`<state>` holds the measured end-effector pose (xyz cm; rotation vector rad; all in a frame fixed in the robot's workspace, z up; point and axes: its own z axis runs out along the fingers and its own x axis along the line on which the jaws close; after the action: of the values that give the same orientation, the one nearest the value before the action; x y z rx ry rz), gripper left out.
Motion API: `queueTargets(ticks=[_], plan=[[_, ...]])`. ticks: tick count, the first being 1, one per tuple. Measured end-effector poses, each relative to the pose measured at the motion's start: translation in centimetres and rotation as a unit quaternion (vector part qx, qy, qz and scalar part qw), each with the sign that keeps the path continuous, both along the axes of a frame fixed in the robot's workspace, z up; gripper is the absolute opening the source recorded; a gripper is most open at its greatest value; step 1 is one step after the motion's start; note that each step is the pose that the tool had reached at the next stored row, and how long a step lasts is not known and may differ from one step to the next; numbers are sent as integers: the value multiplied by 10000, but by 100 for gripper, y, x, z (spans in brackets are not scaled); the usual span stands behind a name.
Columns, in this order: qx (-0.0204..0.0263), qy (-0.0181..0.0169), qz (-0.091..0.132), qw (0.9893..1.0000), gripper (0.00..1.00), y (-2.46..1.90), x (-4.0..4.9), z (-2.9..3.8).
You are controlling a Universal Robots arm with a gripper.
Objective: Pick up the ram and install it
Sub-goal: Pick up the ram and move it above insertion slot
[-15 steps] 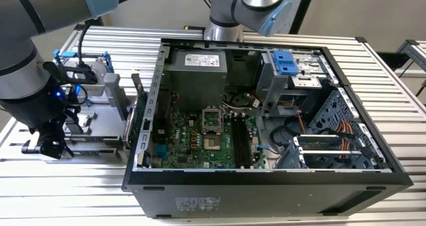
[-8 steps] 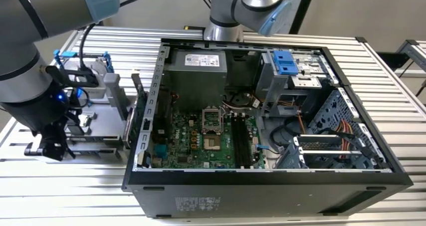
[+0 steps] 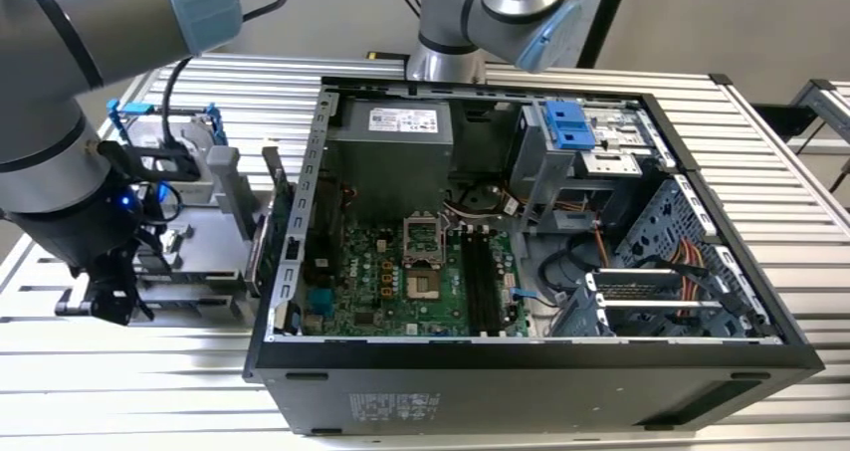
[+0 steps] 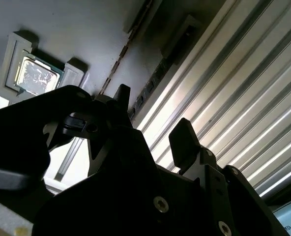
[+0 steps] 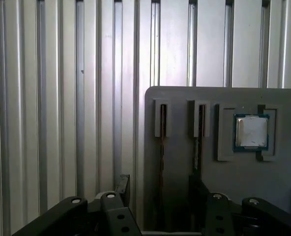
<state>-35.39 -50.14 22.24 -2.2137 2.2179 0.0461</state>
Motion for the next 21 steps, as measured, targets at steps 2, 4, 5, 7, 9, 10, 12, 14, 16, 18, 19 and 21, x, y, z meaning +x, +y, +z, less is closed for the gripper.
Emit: queueTargets(ticks=[2,4,5,7,9,10,12,14,16,18,19,21], plan=[[0,0,0,10000,100,0,1,-24],[1,-1,-1,10000,100,0,2,-48],[1,-1,-1,10000,100,0,3,-59],[0,0,-4,10000,100,0,4,-79],[0,0,-9,10000,100,0,5,-98],[0,0,-12,10000,100,0,6,-107],[0,0,-18,10000,100,0,8,-126],[0,0,-27,10000,100,1,11,-145],[0,0,-39,10000,100,2,13,-162],[0,0,-52,10000,100,4,15,-181],[0,0,-58,10000,100,5,15,-190],[0,0,-70,10000,100,7,15,-208]])
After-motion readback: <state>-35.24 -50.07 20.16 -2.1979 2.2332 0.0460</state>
